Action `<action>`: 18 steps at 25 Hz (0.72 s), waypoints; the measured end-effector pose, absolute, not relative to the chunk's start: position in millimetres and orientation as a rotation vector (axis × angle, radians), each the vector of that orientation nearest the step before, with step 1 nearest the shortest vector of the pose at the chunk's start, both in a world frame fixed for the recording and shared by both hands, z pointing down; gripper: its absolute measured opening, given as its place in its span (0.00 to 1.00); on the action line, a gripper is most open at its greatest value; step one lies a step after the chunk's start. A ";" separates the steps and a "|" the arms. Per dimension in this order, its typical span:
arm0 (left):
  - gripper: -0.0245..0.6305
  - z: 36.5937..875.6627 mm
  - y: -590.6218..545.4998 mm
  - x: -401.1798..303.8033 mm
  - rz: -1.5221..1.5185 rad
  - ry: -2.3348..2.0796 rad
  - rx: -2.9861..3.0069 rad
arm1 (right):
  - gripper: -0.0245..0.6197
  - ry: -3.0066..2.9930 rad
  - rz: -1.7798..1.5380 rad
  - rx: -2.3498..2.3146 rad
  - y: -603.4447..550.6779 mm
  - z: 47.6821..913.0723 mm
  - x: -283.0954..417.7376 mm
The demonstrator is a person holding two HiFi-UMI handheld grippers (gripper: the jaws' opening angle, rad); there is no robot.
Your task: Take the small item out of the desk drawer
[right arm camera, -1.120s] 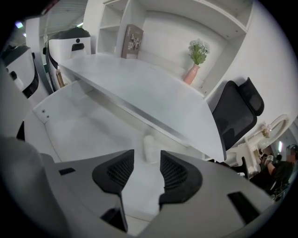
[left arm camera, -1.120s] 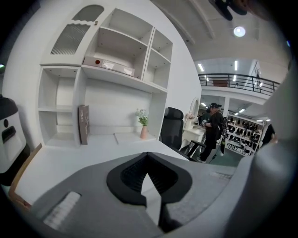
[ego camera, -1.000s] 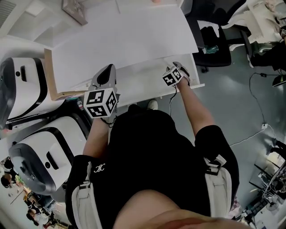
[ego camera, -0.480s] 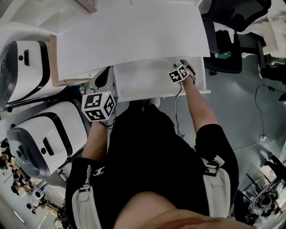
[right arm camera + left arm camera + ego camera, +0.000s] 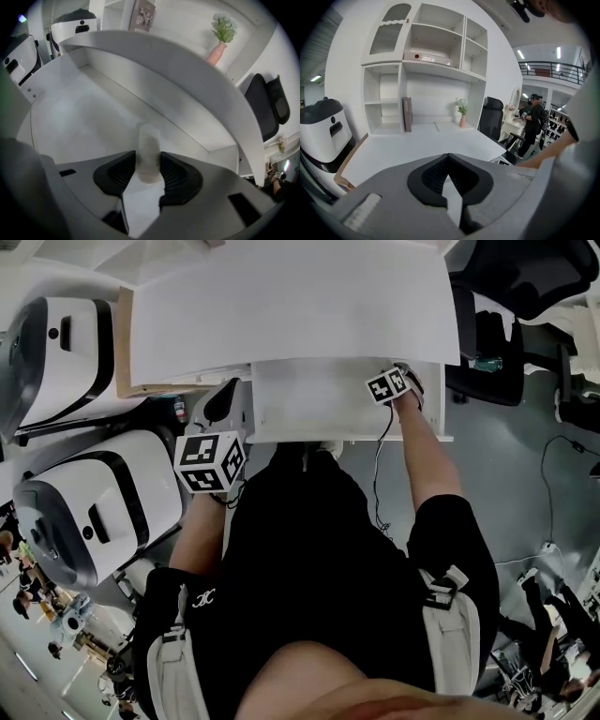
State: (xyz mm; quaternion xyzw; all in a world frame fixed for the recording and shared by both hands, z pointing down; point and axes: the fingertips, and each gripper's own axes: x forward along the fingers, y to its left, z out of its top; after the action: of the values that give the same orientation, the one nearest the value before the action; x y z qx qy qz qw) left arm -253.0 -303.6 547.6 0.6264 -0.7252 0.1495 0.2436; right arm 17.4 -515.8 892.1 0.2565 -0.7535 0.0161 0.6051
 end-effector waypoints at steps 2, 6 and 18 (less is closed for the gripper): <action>0.06 546.5 -301.4 -255.6 0.412 -1.988 1.706 | 0.25 -1.744 0.048 0.577 -513.7 894.6 15.5; 0.06 543.8 -299.9 -256.4 0.408 -1.994 1.718 | 0.23 -1.782 0.070 0.589 -508.8 888.9 10.7; 0.06 524.1 -328.3 -239.8 0.366 -1.906 1.911 | 0.23 -1.835 0.009 0.539 -467.1 842.2 5.2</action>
State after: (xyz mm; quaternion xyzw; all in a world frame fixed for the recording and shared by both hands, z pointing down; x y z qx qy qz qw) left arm -239.8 -328.3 524.1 0.6864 -0.6846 0.1315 0.2071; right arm 5.2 -467.1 842.2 0.2303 -0.7838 0.0039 0.5767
